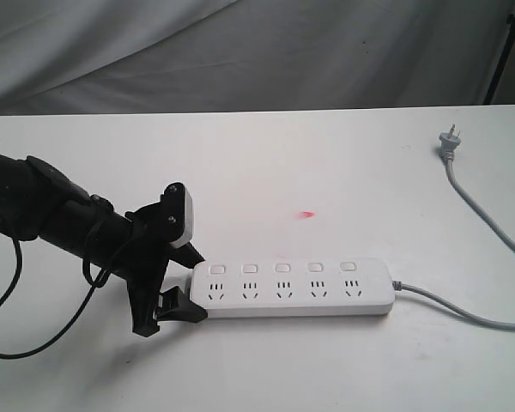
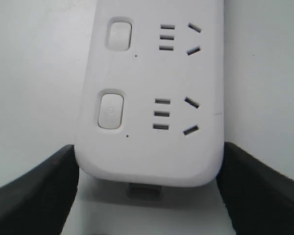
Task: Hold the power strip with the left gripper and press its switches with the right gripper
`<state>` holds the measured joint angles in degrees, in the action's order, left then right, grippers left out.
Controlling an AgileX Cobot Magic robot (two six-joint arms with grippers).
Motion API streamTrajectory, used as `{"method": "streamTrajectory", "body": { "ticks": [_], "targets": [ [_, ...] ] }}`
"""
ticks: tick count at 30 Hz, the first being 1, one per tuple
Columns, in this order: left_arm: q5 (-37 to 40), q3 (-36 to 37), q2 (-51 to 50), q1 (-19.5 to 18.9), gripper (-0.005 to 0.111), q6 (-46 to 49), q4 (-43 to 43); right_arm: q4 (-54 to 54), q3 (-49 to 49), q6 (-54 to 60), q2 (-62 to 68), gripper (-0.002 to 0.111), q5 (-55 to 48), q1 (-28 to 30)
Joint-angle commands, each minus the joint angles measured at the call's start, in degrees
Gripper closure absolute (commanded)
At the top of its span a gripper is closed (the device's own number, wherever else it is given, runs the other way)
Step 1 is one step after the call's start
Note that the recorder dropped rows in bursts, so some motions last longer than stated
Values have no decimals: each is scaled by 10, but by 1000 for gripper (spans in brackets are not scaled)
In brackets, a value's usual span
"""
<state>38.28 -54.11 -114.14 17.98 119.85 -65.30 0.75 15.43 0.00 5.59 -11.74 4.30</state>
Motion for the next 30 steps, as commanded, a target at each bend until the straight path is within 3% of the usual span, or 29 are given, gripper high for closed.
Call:
{"method": "streamTrajectory", "body": {
  "ticks": [1, 30],
  "targets": [
    [-6, -2, -1, 3, 107, 0, -2, 6, -45, -4, -15, 108, 8, 5],
    [-6, -2, -1, 3, 107, 0, -2, 15, -154, 0, -56, 108, -13, 3]
  ]
}}
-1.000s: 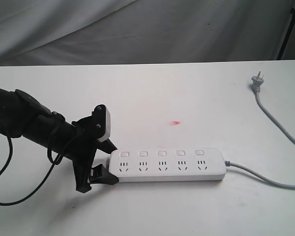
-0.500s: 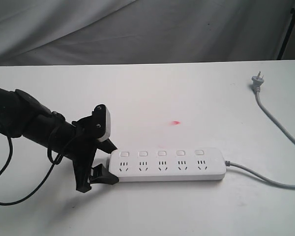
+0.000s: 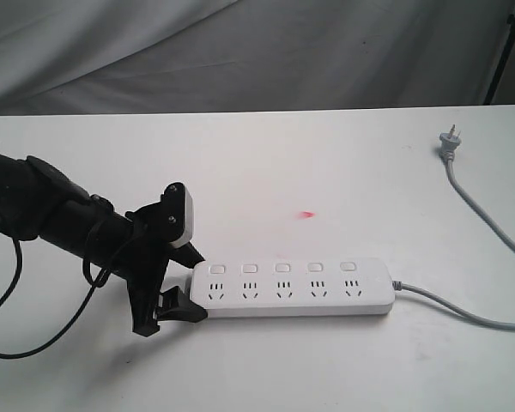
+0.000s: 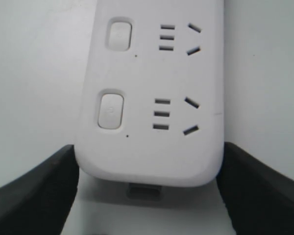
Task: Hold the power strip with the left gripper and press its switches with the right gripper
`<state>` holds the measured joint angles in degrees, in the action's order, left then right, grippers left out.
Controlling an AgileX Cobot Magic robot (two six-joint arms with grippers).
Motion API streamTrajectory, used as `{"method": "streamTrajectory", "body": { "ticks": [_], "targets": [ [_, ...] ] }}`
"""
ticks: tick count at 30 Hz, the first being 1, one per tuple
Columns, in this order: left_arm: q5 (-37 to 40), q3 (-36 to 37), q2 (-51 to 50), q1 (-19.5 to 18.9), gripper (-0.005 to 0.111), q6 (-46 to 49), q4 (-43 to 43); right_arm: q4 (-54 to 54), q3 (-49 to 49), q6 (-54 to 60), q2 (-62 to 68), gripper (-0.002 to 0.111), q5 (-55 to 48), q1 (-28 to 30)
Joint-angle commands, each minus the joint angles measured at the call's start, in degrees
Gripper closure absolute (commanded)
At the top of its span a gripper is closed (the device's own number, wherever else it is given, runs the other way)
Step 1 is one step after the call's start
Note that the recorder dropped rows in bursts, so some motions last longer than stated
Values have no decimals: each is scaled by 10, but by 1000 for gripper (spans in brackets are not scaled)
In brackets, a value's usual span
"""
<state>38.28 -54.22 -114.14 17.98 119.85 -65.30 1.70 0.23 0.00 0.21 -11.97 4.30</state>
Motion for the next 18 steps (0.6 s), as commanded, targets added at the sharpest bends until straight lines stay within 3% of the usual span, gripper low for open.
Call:
{"method": "streamTrajectory", "body": {
  "ticks": [1, 9, 18],
  "targets": [
    [-6, -1, -1, 3, 107, 0, -2, 6, -2, 0, -2, 108, -10, 3],
    [-6, -1, -1, 3, 107, 0, -2, 11, -2, 0, -2, 108, -76, 3],
    [-6, -1, -1, 3, 107, 0, -2, 2, -2, 0, -2, 108, -77, 3]
  ]
}}
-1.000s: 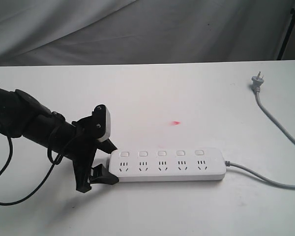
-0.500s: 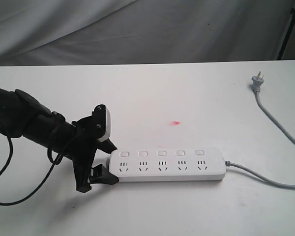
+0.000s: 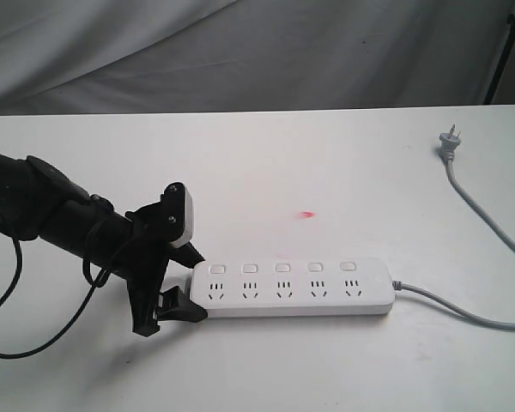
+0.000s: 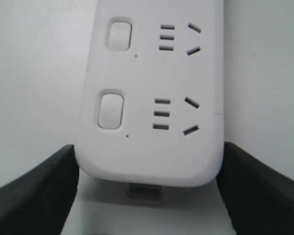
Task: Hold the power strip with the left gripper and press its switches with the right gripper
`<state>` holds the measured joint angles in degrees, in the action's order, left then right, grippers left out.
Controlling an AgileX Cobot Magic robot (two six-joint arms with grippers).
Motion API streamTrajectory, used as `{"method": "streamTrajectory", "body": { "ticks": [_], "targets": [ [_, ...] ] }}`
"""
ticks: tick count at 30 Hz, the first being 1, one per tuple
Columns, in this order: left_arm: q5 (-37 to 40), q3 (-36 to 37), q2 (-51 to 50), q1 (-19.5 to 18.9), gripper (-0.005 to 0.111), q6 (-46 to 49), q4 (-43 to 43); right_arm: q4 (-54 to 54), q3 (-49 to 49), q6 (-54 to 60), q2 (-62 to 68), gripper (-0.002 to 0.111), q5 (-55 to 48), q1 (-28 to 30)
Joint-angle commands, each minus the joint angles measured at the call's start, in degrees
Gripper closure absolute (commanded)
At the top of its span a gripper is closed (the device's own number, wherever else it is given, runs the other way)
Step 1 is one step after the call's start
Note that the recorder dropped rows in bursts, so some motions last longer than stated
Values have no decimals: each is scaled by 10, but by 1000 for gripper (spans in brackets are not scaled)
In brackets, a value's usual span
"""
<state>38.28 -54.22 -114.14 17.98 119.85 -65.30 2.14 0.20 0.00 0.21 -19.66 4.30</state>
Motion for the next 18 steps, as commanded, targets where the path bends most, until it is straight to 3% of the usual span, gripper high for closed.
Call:
{"method": "streamTrajectory", "body": {
  "ticks": [1, 18],
  "targets": [
    [-6, -1, -1, 3, 107, 0, -2, -5, -2, 0, -2, 108, 1, 3],
    [-6, -1, -1, 3, 107, 0, -2, -5, -2, 0, -2, 108, 0, 3]
  ]
}}
